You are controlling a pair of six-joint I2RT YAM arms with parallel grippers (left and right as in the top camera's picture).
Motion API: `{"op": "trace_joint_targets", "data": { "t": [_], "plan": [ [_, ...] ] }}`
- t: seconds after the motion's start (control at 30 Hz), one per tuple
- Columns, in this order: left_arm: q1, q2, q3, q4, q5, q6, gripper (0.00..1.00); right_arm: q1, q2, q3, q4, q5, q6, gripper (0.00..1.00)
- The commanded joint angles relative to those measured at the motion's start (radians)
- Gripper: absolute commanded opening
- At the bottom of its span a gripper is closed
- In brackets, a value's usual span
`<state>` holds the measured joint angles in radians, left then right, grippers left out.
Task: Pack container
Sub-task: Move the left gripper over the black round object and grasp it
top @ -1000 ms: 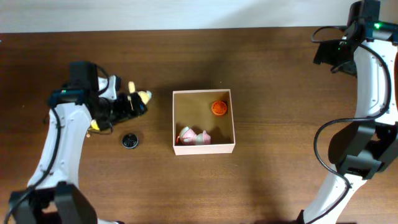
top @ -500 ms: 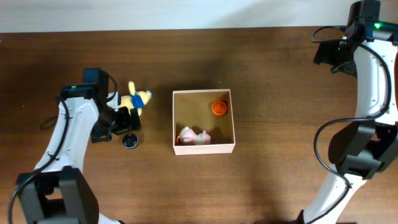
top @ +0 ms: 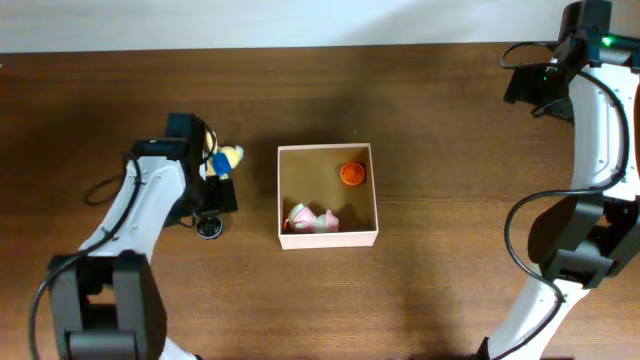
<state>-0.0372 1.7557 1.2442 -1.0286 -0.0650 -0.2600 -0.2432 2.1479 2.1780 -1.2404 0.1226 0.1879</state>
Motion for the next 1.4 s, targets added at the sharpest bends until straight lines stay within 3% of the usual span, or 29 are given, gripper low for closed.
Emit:
{"op": "trace_joint_targets", "data": {
  "t": [0.0,0.63,0.77,0.8,0.93,1.07,1.2,1.37],
  "plan": [
    [0.002,0.034,-0.020,0.009,-0.018,-0.043,0.99,0.001,-0.014,-0.002,0.000,0.002,0.012,0.99],
    [0.002,0.137,-0.087,0.106,0.054,-0.027,0.98,0.001,-0.014,-0.002,0.000,0.002,0.012,0.99],
    [0.002,0.137,-0.088,0.105,0.054,-0.027,0.89,0.001,-0.014,-0.002,0.000,0.002,0.012,0.99],
    [0.002,0.137,-0.090,0.105,0.054,-0.027,0.82,0.001,-0.014,-0.002,0.000,0.002,0.012,0.99],
    [0.002,0.137,-0.111,0.126,0.053,-0.027,0.69,0.001,-0.014,-0.002,0.000,0.002,0.012,0.99],
    [0.002,0.137,-0.138,0.164,0.050,-0.027,0.60,0.001,-0.014,-0.002,0.000,0.002,0.012,0.99],
    [0.002,0.137,-0.153,0.194,0.045,-0.027,0.54,0.001,-0.014,-0.002,0.000,0.002,0.012,0.99],
    [0.002,0.137,-0.153,0.238,0.039,-0.027,0.53,0.001,-0.014,-0.002,0.000,0.002,0.012,0.99]
  ]
}}
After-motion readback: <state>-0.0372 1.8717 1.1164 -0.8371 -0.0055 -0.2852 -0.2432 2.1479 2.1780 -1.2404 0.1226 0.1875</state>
